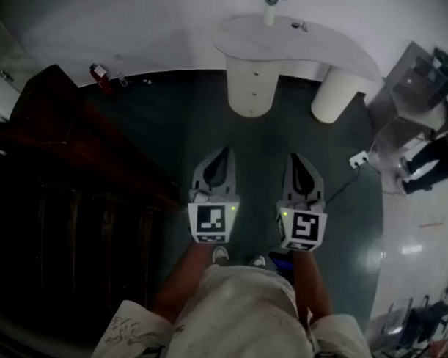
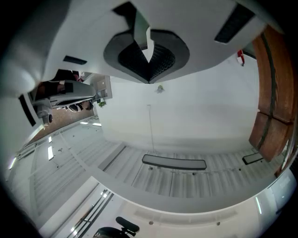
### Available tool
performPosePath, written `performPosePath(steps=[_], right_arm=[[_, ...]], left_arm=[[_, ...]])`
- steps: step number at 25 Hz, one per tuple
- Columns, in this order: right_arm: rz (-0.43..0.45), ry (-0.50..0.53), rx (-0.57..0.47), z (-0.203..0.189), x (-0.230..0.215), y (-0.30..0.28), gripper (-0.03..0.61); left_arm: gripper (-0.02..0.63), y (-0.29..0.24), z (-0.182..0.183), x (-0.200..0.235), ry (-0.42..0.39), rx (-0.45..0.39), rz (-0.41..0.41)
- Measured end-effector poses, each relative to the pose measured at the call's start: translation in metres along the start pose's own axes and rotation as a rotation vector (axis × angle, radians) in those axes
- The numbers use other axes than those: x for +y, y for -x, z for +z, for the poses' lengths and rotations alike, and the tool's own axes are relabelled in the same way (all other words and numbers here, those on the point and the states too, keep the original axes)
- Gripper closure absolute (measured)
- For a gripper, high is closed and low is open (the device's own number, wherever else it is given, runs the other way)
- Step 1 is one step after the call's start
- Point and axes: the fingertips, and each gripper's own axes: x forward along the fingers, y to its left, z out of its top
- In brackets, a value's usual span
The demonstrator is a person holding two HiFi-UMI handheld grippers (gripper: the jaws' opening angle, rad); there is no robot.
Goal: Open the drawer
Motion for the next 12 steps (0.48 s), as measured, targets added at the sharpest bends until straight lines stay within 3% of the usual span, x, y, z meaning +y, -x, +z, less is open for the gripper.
performPosePath(steps=[12], right_arm=[[-0.021, 0.003, -0.012, 0.011, 0.045, -0.03, 0.574]], left_arm=[[0.612, 0.0, 0.0, 0.054, 0.017, -0.019, -0.007]])
